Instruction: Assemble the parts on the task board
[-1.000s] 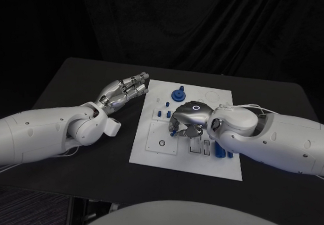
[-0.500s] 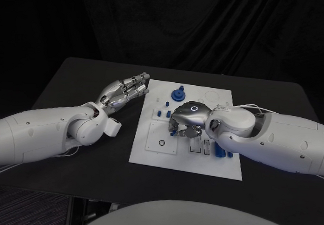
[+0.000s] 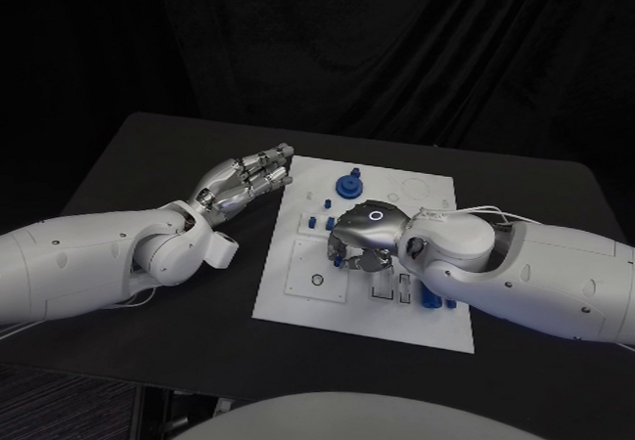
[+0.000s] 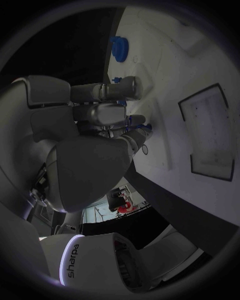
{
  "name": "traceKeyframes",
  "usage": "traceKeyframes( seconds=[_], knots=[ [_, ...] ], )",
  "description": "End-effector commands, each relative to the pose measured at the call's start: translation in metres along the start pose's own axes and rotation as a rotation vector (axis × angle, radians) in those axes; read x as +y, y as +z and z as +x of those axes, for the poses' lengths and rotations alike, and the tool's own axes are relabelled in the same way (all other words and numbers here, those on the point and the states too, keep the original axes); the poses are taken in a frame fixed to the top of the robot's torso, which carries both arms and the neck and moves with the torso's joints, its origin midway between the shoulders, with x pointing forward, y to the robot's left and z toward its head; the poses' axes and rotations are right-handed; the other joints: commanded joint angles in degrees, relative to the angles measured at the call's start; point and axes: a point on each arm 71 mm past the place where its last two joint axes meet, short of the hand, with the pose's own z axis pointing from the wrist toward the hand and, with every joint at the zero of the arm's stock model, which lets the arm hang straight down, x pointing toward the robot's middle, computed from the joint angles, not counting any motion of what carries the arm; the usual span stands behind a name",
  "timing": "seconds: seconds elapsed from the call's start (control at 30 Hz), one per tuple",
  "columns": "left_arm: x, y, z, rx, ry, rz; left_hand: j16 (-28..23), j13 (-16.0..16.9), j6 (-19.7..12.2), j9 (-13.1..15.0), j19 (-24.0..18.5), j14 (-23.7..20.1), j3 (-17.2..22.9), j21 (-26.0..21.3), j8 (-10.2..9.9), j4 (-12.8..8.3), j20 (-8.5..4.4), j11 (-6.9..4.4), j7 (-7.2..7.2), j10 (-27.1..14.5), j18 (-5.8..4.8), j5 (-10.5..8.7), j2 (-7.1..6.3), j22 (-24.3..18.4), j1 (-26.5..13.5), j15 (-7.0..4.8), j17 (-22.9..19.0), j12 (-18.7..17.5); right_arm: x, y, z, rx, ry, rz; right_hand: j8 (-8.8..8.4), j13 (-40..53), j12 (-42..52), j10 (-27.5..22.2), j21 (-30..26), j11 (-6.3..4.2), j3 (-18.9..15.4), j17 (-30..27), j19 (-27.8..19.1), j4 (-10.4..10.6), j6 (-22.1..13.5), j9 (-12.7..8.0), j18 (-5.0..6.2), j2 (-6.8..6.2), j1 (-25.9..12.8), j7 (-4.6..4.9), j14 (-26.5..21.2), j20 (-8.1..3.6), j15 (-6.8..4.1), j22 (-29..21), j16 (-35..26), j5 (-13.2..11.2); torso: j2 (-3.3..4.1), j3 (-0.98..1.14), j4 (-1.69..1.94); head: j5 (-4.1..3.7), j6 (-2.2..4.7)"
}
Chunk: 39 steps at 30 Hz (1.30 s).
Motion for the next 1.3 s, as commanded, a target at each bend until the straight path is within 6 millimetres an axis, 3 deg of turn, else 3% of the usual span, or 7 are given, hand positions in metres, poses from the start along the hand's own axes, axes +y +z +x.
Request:
traceKeyframes(
  seconds=[0.03,0.33,0.57,0.63,0.73,1.03,1.3],
  knots=[
    [-0.004,0.0,0.002,0.013,-0.012,0.073,0.24,0.1,0.35,0.05,0.34,-0.15,-0.1,0.31,0.31,-0.29,0.02,0.41,0.25,0.04,1.06,0.21,-0.12,-0.01,0.4,0.27,0.06,0.33,0.0,0.0,0.002,0.007,-0.012,0.009,-0.54,-0.13,-0.37,0.01,-0.23,0.49,0.36,-0.04,-0.07,0.03,-0.66,-0.17,-1.01,-0.4,-0.6,0.06,0.0,0.03,0.16,5.72,-0.27,-0.03,-0.01,-0.02,-0.03,0.01,0.0],
    [-0.004,0.0,0.002,0.013,-0.012,0.072,0.24,0.09,0.32,0.04,0.36,-0.14,-0.07,0.32,0.3,-0.29,0.03,0.44,0.28,-0.01,1.06,0.19,-0.06,-0.02,0.4,0.29,0.07,0.32,0.001,0.001,0.003,0.021,-0.012,0.004,-2.53,-1.17,-2.53,-6.17,-2.54,1.63,-0.77,-1.29,-1.39,1.83,-7.84,-2.22,-0.58,-2.3,-4.84,0.21,-0.99,0.09,-0.01,5.16,-1.47,-0.08,-0.04,0.02,-0.03,0.05,0.0],
    [-0.004,0.0,0.002,0.012,-0.012,0.071,0.24,0.09,0.32,0.04,0.36,-0.14,-0.07,0.32,0.3,-0.29,0.03,0.44,0.28,-0.01,1.06,0.19,-0.06,-0.02,0.4,0.29,0.07,0.32,-0.001,0.0,0.004,0.039,-0.012,0.023,-2.3,-2.01,-2.4,-14.56,-5.8,2.57,-2.3,-3.2,-2.99,2.53,-14.58,-4.45,-0.21,-3.26,-7.24,-2.36,-2.39,0.54,0.56,4.49,-3.3,-0.04,-0.07,-0.01,-0.07,0.19,0.0],
    [-0.004,0.0,0.002,0.012,-0.012,0.071,0.24,0.09,0.32,0.04,0.36,-0.14,-0.07,0.32,0.3,-0.29,0.03,0.44,0.28,-0.01,1.06,0.19,-0.06,-0.02,0.4,0.29,0.07,0.32,-0.003,-0.001,0.005,0.038,-0.012,0.031,-2.31,-2.42,-2.44,-17.88,-7.15,2.84,-2.54,-4.08,-3.64,3.02,-16.61,-5.14,-0.05,-3.83,-7.7,-4.06,-3.09,0.75,0.77,4.23,-4.17,-0.04,-0.07,-0.02,-0.06,0.23,0.0],
    [-0.004,-0.001,0.002,0.012,-0.012,0.07,0.24,0.09,0.34,0.04,0.38,-0.14,-0.04,0.33,0.29,-0.3,0.05,0.49,0.33,0.0,1.06,0.14,0.0,-0.03,0.39,0.32,0.07,0.32,-0.005,-0.003,0.004,0.022,-0.003,0.038,-2.21,-2.72,-2.29,-20.71,-8.58,2.98,-2.36,-4.78,-4.27,4.55,-18.07,-5.74,0.15,-5.24,-8.09,-4.52,-3.69,0.96,0.96,3.97,-4.82,-0.03,-0.07,0.0,-0.05,0.33,0.0],
    [-0.004,-0.002,0.001,0.009,-0.011,0.07,0.24,0.09,0.34,0.04,0.38,-0.14,-0.04,0.33,0.29,-0.3,0.05,0.49,0.33,0.0,1.06,0.14,0.0,-0.03,0.39,0.32,0.07,0.32,-0.019,-0.023,-0.012,-0.126,0.072,0.068,-1.61,-2.61,-0.85,-23.41,-9.16,2.86,-2.11,-4.52,-4.39,11.21,-17.79,-6.37,0.28,-7.93,-6.46,-4.86,-3.76,1.09,0.95,3.97,-4.28,0.02,0.0,0.06,-0.04,0.75,0.0],
    [-0.006,-0.006,-0.002,-0.005,-0.003,0.079,0.28,0.11,0.56,0.07,0.44,-0.03,-0.04,0.37,0.32,-0.32,0.07,0.54,0.36,0.15,1.06,0.14,0.0,0.04,0.4,0.34,0.1,0.35,-0.06,-0.069,-0.041,-0.11,0.094,0.264,-2.01,-3.47,-1.05,-24.31,-0.8,3.43,-3.91,-0.69,0.2,12.22,-18.12,-7.05,-0.78,-10.37,-8.63,-5.79,0.17,0.68,0.7,5.49,0.08,0.06,-0.02,0.11,-0.17,0.74,0.0]
  ],
)
